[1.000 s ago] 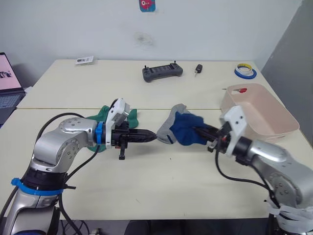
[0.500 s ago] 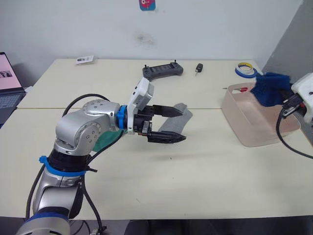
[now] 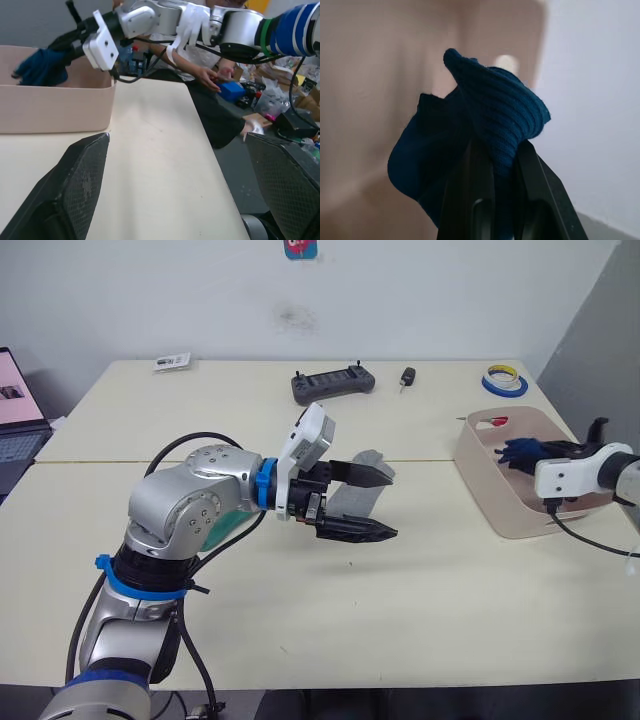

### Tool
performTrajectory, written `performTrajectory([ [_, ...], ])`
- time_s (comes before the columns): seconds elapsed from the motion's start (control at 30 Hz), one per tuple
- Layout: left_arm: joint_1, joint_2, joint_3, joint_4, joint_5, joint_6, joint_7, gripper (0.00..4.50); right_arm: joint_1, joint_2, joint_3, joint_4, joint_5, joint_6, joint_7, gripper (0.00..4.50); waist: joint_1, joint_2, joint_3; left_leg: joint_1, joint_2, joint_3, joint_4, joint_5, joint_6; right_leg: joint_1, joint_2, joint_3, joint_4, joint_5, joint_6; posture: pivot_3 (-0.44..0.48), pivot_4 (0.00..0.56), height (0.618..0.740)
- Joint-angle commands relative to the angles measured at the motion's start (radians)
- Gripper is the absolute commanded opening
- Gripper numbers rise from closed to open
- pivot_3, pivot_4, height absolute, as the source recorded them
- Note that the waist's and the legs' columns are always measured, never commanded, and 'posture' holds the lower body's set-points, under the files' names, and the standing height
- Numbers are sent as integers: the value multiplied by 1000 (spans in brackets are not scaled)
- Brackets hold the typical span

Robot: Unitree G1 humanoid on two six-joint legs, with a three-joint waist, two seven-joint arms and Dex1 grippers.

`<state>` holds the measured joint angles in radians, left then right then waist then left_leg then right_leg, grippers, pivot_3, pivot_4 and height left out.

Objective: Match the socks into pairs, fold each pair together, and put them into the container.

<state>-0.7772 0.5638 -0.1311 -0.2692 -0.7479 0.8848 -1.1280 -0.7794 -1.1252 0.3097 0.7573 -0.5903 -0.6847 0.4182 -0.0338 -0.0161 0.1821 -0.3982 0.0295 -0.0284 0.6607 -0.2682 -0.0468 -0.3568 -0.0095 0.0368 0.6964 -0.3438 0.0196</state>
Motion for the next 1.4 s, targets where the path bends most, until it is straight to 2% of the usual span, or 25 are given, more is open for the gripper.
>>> performTrajectory([
  [0.03, -7, -1, 3, -35, -15, -8, -3, 4500, -84, 6, 38, 94, -40, -82, 43, 78, -1, 0, 0, 0, 0, 1, 0, 0, 0, 0, 0, 1, 0, 0, 0, 0, 150, 740],
  [0.47, -14, 2, -21, -6, 13, -48, -25, 4500, -279, 71, 108, 331, -29, -140, 277, 78, 0, 0, 0, 1, 0, 2, 0, 0, 0, 0, -5, 1, 0, 1, 1, 0, 150, 740],
  [0.5, -14, 1, -22, -2, 17, -53, -28, 4500, -297, 73, 106, 345, -26, -137, 297, 814, 0, 0, 0, 1, 0, 2, 0, 0, 0, 0, -5, 1, 0, 1, 1, 0, 150, 740],
  [0.73, -16, -4, -27, 18, 36, -75, -40, 4500, -386, 81, 88, 394, 9, -127, 423, 3160, -1, 0, 0, 1, 0, 3, 1, 0, 0, 0, -5, 2, 1, 1, 1, 0, 150, 740],
  [1.0, -7, -3, -34, 26, 52, -93, -55, 4500, -425, 33, 53, 364, 108, -91, 707, 3160, 1, 0, 0, 1, 0, 3, 1, 0, 0, 0, -6, 2, 1, 1, 1, 0, 150, 740],
  [1.17, -3, 1, -37, 24, 55, -95, -58, 4500, -418, -9, 25, 294, 157, -32, 823, 3160, 1, 0, 0, 1, 0, 3, 1, 0, 0, 0, -6, 1, 1, 1, 1, 0, 150, 740],
  [1.27, 0, 4, -37, 21, 56, -94, -62, 4500, -397, -21, -13, 241, 205, 48, 857, 3160, 0, 0, 0, 1, 0, 3, 0, 0, 0, 0, -6, 2, 1, 1, 1, 0, 150, 740],
  [1.4, 3, 6, -36, 17, 60, -92, -65, 4500, -324, -26, -60, 180, 222, 147, 790, 3160, 1, 0, 0, 1, 0, 3, 1, 0, 0, 0, -6, 1, 1, 1, 1, 0, 150, 740],
])
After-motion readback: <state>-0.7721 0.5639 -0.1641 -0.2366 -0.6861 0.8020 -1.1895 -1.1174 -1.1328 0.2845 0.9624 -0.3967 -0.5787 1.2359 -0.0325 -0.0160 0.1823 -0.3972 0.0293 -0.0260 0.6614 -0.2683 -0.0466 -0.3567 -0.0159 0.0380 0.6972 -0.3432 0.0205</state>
